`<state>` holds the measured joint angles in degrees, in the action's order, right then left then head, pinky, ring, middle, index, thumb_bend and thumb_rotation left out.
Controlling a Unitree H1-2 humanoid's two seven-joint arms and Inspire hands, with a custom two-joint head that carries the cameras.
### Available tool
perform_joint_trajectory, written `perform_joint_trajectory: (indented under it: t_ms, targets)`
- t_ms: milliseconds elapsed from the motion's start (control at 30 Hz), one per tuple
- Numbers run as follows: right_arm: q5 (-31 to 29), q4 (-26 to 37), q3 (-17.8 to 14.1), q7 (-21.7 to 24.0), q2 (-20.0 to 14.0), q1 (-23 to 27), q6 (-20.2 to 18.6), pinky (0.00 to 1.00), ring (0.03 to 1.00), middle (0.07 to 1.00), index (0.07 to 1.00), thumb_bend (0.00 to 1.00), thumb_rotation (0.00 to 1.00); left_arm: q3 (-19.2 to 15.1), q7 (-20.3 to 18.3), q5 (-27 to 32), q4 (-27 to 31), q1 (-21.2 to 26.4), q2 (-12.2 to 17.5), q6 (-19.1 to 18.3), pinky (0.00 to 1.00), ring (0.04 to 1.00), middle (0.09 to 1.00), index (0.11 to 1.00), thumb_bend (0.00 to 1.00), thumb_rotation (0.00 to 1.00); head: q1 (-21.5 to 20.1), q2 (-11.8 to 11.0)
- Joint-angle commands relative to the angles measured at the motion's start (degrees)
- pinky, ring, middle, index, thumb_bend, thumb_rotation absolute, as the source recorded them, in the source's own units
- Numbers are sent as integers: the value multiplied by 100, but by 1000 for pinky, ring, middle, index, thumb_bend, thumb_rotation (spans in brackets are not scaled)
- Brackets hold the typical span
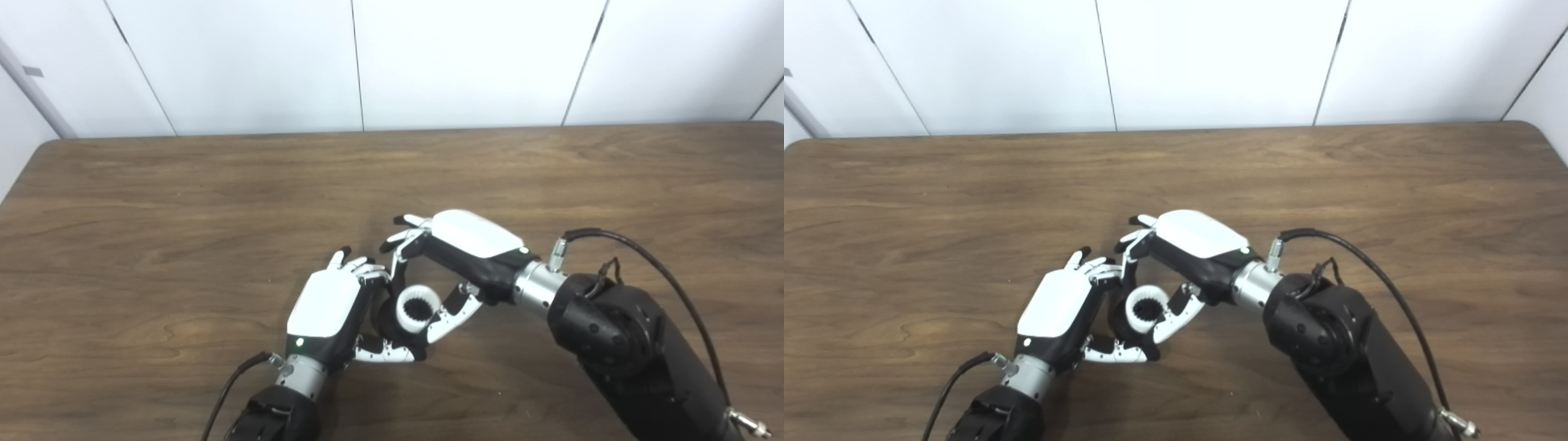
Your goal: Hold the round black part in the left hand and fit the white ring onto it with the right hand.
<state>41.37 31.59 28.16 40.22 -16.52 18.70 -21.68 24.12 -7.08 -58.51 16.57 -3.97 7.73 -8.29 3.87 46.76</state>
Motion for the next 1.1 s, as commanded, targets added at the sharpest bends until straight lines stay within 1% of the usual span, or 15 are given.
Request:
perform_joint_trajectory:
  t_ms: [0, 233, 467, 700, 1067]
  targets:
    - [26, 20, -53, -124, 30, 86, 200, 946, 973, 837, 484, 523, 134, 124, -171, -107, -133, -45, -7, -35, 994, 867, 769, 486, 521, 52, 0, 9]
    - [40, -211, -113, -227, 48, 61, 343, 946, 980, 846, 484, 522, 134, 103, -158, -8, -105, -77, -19, -53, 1000, 873, 766, 485, 521, 51, -29, 29]
    - [142, -468, -189, -471, 68, 94, 558, 942, 975, 842, 484, 523, 135, 108, -121, 0, -105, -79, -15, -27, 1000, 869, 763, 485, 522, 50, -22, 42]
    - [113, -618, -248, -551, 102, 94, 586, 952, 979, 848, 484, 522, 136, 97, -146, -11, -63, -89, -2, -46, 1000, 872, 764, 485, 522, 52, -59, 71]
    - [218, -674, -243, -590, 194, 62, 512, 945, 978, 853, 484, 523, 137, 87, -209, 0, -21, -82, -1, -79, 1000, 875, 767, 485, 522, 51, -66, 93]
